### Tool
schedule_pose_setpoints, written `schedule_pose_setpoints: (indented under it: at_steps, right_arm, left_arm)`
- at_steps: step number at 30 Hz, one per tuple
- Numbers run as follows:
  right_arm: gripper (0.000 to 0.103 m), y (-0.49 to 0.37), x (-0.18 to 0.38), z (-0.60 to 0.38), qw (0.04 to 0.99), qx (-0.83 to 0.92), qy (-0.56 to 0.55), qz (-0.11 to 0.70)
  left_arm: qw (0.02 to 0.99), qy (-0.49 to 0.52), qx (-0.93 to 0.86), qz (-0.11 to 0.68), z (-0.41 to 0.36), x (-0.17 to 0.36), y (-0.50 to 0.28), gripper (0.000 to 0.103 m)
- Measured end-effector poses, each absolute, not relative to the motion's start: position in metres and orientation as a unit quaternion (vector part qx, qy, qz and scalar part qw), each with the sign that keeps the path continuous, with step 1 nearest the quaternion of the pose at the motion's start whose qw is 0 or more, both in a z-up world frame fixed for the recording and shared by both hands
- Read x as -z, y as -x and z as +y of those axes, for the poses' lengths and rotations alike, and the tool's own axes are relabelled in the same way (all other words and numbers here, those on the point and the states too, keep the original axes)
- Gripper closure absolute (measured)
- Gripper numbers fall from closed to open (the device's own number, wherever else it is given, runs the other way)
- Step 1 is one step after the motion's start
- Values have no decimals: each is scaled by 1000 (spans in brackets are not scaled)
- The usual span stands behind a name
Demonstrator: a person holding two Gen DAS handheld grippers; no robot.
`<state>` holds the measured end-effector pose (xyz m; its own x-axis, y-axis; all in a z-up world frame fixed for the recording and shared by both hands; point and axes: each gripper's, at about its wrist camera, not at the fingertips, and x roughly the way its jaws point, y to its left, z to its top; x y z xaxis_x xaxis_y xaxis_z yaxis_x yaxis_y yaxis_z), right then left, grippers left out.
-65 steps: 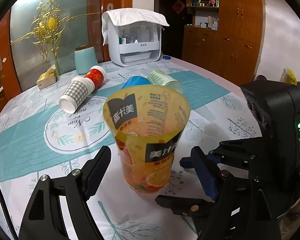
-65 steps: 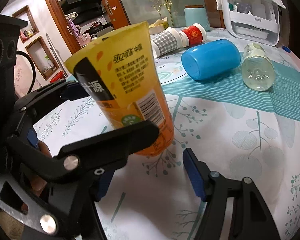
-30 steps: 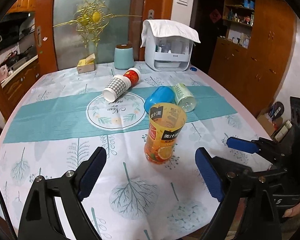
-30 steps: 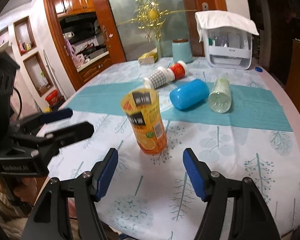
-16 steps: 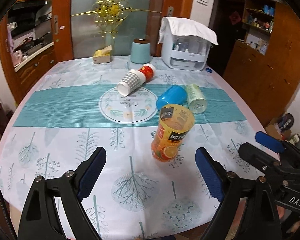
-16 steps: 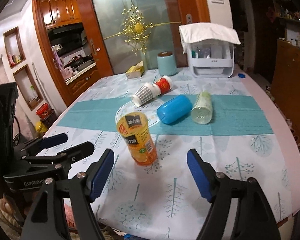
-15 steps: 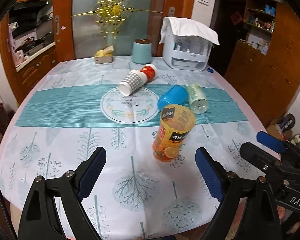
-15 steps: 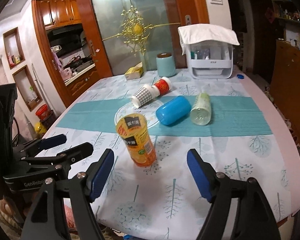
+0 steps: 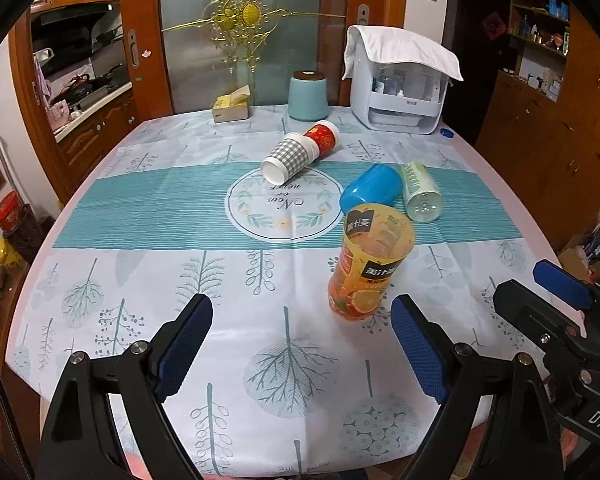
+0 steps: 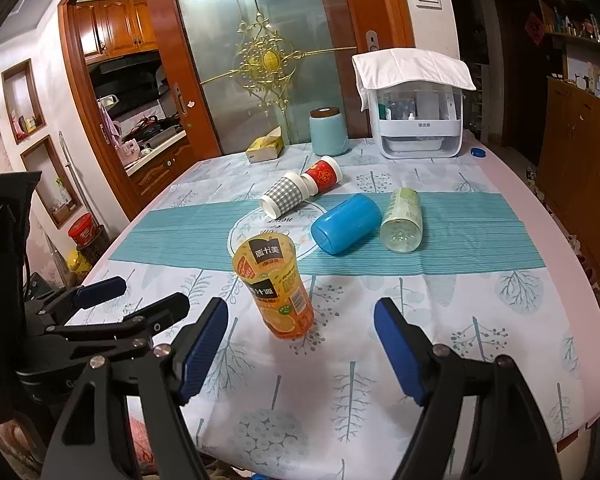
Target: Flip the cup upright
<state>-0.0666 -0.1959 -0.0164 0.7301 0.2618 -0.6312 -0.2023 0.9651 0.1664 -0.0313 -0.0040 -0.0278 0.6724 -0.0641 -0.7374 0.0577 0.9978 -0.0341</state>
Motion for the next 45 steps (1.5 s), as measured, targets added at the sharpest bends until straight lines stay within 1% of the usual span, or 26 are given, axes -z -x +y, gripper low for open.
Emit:
schedule_pose_setpoints:
  at_steps: [17,45]
  right_arm:
    - [27,58,27,-189,923,-120,-48,363]
    - [27,54,34,-189,919,-127,-55,369]
  left_arm:
    - [911,0,21,411,-6,34,27,13]
    - [907,-3,15,422,-3,41,22,13]
